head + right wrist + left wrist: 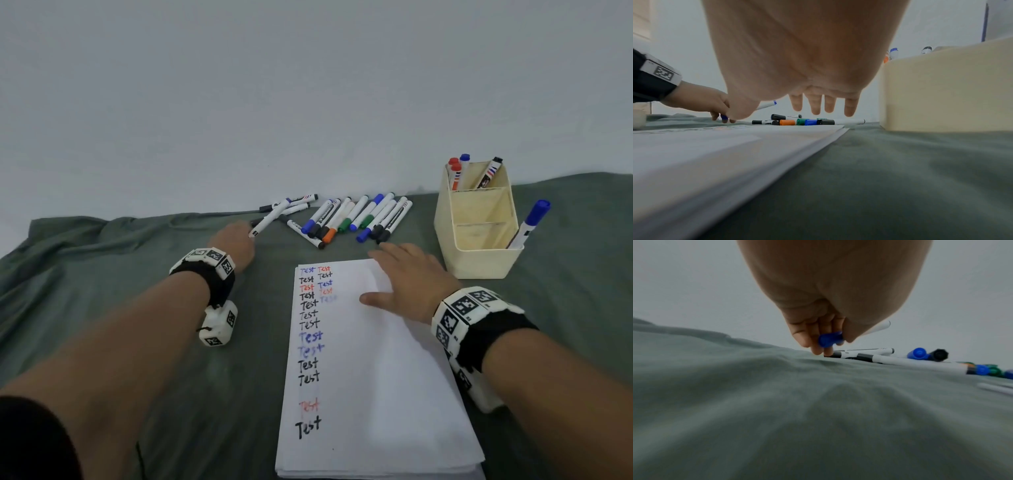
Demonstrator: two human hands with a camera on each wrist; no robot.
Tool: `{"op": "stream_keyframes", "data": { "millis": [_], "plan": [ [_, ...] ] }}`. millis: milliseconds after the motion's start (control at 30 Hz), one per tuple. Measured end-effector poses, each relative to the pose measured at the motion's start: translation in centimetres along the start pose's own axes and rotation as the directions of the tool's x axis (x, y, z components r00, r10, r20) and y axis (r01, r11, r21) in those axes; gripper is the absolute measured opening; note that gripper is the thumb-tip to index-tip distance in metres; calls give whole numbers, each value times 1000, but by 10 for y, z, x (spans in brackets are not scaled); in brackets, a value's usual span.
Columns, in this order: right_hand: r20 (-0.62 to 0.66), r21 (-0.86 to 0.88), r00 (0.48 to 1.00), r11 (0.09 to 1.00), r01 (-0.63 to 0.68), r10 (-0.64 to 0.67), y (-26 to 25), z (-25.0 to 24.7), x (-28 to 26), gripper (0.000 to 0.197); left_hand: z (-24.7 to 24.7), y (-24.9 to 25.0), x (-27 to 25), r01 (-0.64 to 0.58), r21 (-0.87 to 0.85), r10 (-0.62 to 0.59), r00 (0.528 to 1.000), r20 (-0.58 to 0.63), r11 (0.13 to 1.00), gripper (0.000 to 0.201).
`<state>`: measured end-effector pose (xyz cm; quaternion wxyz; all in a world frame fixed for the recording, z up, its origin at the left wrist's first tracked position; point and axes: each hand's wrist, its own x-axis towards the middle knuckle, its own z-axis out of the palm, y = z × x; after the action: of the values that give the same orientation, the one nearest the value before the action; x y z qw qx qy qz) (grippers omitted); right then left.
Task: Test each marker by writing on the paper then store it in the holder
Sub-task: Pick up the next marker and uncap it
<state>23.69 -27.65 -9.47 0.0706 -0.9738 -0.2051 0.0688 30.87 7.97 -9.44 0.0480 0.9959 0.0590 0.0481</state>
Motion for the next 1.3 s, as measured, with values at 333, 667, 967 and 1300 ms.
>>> {"op": "stream_keyframes", "data": {
  "millis": [333, 667, 967, 1300],
  "plan": [
    [-287, -34, 948, 990, 135, -139, -6, -9, -9, 84, -48, 92, -83, -452, -153, 470, 875, 117, 879, 18],
    [-124, 103, 986, 986, 127, -114, -12, -18, -13, 20, -45, 109, -104, -388, -93, 398, 899, 183, 917, 41],
    [-94, 111, 995, 992, 53, -43, -10, -20, -14, 28, -27, 19, -109, -56, -155, 79, 986, 145, 986, 26],
    [-108, 135, 994, 990, 40, -25, -10, -18, -12, 28, -32, 20, -94, -355, 48, 335, 913, 233, 934, 24]
  ]
}}
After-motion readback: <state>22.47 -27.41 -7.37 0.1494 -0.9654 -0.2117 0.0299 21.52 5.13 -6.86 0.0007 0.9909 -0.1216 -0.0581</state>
